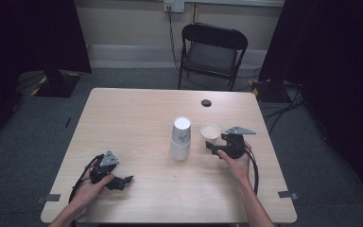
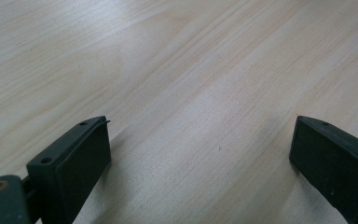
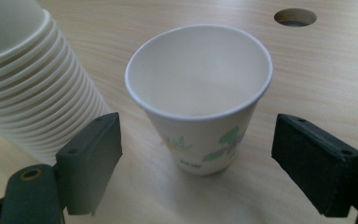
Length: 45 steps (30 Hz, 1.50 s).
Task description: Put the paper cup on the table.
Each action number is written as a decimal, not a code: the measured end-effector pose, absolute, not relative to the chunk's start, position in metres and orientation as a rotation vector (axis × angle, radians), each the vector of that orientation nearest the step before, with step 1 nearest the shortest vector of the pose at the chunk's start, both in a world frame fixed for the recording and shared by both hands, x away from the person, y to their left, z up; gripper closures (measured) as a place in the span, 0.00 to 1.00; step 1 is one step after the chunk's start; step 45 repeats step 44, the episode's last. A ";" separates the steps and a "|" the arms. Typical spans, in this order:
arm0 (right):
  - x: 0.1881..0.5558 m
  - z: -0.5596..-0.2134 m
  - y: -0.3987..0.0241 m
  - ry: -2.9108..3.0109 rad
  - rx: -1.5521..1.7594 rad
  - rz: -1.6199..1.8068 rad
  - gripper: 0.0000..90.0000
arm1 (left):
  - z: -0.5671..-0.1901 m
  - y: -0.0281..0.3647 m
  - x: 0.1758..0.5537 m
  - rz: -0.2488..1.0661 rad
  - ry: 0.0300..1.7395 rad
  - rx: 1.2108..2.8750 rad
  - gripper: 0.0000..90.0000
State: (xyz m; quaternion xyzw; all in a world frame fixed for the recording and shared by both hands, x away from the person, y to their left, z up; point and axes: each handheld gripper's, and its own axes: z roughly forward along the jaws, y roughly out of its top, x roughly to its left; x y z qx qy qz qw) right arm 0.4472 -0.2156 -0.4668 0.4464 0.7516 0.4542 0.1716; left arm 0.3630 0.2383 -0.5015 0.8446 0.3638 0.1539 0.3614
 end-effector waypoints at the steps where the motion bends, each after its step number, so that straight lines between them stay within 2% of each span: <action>1: 0.445 -0.465 -0.219 2.148 1.268 1.291 0.17 | -0.502 0.238 0.363 0.396 0.944 2.171 0.04; 12: 0.409 -0.455 -0.245 2.152 1.276 1.217 0.18 | -0.502 0.239 0.363 0.399 0.954 2.172 0.02; 19: 0.385 -0.464 -0.254 2.193 1.306 1.137 0.18 | -0.502 0.240 0.364 0.401 0.956 2.176 0.02; 22: 0.377 -0.472 -0.255 2.218 1.311 1.080 0.22 | -0.502 0.241 0.364 0.401 0.960 2.180 0.01; 28: 0.366 -0.489 -0.252 2.229 1.349 0.994 0.21 | -0.502 0.242 0.365 0.406 0.979 2.172 0.00; 36: 0.351 -0.499 -0.245 2.185 1.313 0.952 0.14 | -0.502 0.242 0.365 0.402 0.981 2.171 0.00; 45: 0.349 -0.499 -0.244 2.178 1.324 0.946 0.14 | -0.502 0.242 0.365 0.402 0.980 2.171 0.00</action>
